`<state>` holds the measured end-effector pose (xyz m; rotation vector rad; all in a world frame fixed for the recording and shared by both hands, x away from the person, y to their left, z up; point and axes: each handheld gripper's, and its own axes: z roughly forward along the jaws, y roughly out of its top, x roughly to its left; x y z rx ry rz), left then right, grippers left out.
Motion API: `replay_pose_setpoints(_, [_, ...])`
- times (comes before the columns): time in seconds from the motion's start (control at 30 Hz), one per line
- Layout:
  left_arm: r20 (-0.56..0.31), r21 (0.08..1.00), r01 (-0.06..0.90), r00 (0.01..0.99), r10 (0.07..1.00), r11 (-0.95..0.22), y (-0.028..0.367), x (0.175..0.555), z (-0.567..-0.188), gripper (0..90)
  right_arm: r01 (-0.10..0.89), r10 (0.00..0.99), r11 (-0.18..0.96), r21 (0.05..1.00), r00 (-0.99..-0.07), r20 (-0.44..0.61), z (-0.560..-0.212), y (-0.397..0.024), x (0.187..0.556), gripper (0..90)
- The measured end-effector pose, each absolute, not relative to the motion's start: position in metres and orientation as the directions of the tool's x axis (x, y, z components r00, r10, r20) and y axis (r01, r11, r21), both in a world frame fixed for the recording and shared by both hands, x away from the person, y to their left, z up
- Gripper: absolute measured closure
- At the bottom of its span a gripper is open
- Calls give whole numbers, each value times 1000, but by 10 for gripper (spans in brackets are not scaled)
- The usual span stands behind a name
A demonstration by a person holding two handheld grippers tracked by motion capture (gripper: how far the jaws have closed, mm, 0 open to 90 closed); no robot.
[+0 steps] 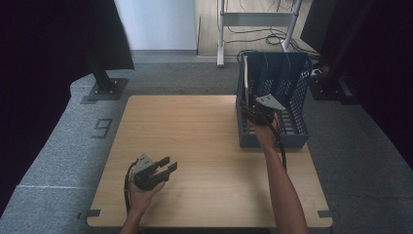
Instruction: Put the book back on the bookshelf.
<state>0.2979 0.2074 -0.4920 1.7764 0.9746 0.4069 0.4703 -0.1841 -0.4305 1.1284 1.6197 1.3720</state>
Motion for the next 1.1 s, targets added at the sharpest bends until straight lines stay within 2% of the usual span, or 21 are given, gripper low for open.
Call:
replay_pose_setpoints(0.7, [-159, 886, 435, 613, 774, -162, 205, 299, -495, 558, 161, 900, 37, 986, -434, 38, -434, -202, 418, 432])
replay_pose_setpoints(1.1, [-161, 879, 447, 608, 777, -167, 204, 300, -498, 551, 193, 878, 54, 980, -476, 45, -459, -209, 380, 429])
